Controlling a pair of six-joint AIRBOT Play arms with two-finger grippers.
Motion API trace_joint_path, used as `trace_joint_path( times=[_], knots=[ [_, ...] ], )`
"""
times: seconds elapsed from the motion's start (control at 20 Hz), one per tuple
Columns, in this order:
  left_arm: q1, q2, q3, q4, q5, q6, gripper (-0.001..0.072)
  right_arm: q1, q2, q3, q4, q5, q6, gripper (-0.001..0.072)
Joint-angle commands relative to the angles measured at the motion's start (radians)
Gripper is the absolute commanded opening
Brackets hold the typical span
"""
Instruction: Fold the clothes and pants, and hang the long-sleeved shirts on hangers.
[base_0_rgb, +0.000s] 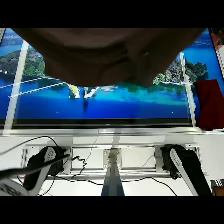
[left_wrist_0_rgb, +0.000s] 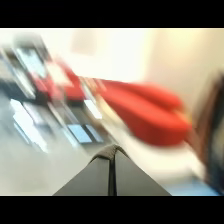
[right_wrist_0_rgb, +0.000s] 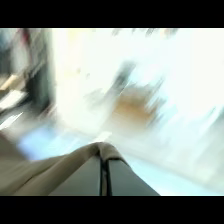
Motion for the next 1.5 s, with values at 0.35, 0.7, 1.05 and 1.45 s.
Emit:
trace_joint_path(
  times=[0.35, 0.7, 1.05, 1.45],
  knots=[
    [0.061, 0.261, 0.000, 0.264, 0.393, 0.020, 0.0018, 0.000, 0.129, 0.081, -0.140, -0.212, 0.078, 0.0006],
    [0.052, -0.121, -0.016, 0.268, -0.235, -0.109, 0.0018, 0.000, -0.293, 0.080, -0.141, 0.258, 0.267, 0.0007],
    [-0.182, -0.653, -0.016, 0.488, -0.336, -0.105, 0.0018, 0.000, -0.756, 0.080, -0.142, 0.319, 0.267, 0.0008],
    [-0.346, -0.887, -0.015, 0.390, 0.046, -0.183, 0.0018, 0.000, -0.963, 0.078, -0.178, 0.143, 0.267, 0.0007]
  ],
)
